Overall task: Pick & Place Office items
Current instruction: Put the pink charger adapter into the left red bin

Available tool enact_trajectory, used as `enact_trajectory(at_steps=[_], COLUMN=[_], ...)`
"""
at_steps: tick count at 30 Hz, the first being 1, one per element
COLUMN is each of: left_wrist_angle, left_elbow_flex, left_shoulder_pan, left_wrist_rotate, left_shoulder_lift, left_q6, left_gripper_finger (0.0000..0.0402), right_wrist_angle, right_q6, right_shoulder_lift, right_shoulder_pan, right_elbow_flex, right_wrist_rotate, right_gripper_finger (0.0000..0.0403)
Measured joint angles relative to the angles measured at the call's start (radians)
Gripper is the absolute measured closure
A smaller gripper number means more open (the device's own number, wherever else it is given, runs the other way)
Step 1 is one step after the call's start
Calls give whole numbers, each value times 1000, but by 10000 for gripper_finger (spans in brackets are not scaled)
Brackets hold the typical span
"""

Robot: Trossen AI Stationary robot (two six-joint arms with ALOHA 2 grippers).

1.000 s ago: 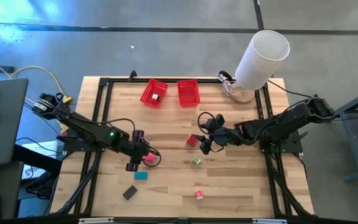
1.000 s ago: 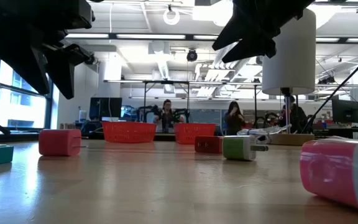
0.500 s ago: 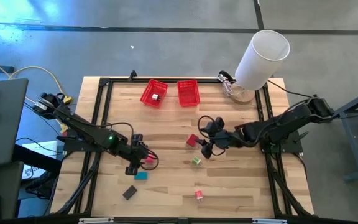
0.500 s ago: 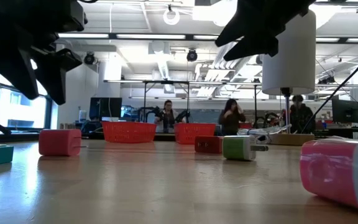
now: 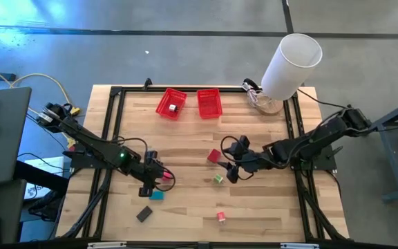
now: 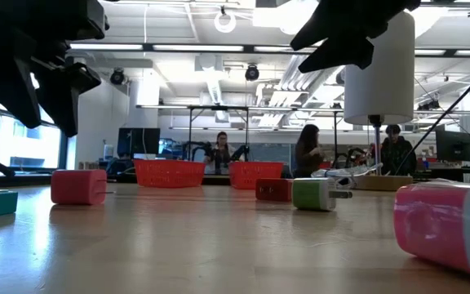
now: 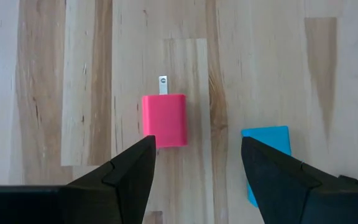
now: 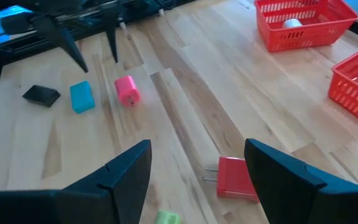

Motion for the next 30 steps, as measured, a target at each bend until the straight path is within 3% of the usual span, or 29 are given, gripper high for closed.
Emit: enact_trajectory(at_steps=[13,30], left_wrist_angle=[-1,-14], left_elbow_flex=[0,0], left_shoulder_pan=[1,1], left_wrist_rotate=[-1,0], left_shoulder_lift=[0,0], left_q6=[7,34], left_gripper_finger=[172,172], right_wrist_angle=[0,0], right_q6=[103,89], right_shoulder_lift=[0,0], right_shoulder_pan=[83,101], right_elbow_flex=[0,0], right_wrist_rotate=[0,8], right_gripper_finger=[156,156])
